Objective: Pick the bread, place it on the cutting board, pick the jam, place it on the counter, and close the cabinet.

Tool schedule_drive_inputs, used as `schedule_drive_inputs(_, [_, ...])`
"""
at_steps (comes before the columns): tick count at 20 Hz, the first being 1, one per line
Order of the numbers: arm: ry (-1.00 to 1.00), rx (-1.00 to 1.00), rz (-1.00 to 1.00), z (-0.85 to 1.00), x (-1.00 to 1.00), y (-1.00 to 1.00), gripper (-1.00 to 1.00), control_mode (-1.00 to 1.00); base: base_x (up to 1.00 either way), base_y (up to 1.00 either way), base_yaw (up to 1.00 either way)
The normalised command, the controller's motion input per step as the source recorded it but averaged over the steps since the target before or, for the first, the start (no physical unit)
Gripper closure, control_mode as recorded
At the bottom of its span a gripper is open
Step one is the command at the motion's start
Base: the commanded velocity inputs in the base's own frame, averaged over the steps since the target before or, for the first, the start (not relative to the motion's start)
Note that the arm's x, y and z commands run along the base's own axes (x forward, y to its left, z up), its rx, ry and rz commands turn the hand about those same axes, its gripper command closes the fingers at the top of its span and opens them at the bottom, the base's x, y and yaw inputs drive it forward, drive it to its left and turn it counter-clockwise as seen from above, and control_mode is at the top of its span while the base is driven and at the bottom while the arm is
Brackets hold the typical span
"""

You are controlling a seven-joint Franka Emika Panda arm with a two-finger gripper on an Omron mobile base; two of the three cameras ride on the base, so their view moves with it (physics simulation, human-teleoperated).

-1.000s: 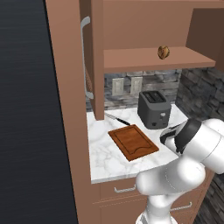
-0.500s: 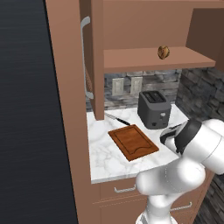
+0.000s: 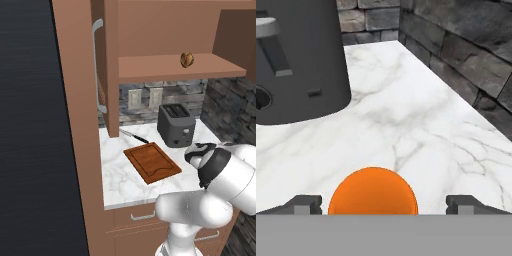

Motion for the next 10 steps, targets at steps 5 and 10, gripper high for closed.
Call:
schedule_drive_inputs(5, [-0.01, 0.0, 0.0, 0.36, 0.0, -0.04, -1.0, -1.0, 0.0, 0.0, 0.0])
schedule_drive_inputs(10, [0.0, 0.0, 0.0, 0.34, 0.0, -0.02, -1.0, -1.0, 0.0, 0.0, 0.0])
